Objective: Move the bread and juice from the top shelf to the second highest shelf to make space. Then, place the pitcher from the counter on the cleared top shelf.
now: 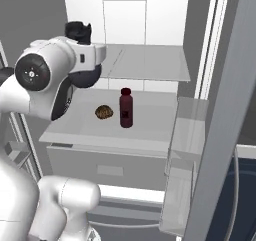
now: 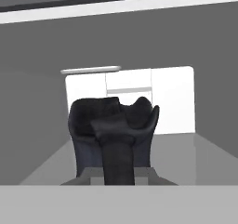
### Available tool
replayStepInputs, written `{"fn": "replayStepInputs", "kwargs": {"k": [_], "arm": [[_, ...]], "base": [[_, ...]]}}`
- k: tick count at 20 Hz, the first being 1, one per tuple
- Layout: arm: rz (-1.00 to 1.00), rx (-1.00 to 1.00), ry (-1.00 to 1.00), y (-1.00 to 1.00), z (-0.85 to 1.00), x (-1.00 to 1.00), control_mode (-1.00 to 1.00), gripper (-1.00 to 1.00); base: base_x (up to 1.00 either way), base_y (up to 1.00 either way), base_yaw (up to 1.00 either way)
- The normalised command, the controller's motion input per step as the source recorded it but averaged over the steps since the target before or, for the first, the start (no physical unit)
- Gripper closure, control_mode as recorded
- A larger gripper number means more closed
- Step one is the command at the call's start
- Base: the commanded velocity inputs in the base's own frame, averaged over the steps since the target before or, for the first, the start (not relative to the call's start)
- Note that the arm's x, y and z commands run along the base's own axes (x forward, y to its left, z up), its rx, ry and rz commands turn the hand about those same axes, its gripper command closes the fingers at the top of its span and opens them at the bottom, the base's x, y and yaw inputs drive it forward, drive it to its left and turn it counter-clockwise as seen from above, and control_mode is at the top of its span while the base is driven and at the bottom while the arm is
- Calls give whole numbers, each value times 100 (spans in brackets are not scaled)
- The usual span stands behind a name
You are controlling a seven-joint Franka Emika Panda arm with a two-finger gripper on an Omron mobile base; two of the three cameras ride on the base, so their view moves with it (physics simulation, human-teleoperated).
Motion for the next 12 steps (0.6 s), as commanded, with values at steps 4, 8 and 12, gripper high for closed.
{"fn": "replayStepInputs", "kwargs": {"k": [4,8,12], "arm": [[3,0,-5,0,4,52,-100,100],[2,0,-3,0,1,58,-100,100],[0,0,0,0,0,77,-100,100]], "base": [[0,0,0],[0,0,0],[0,0,0]]}}
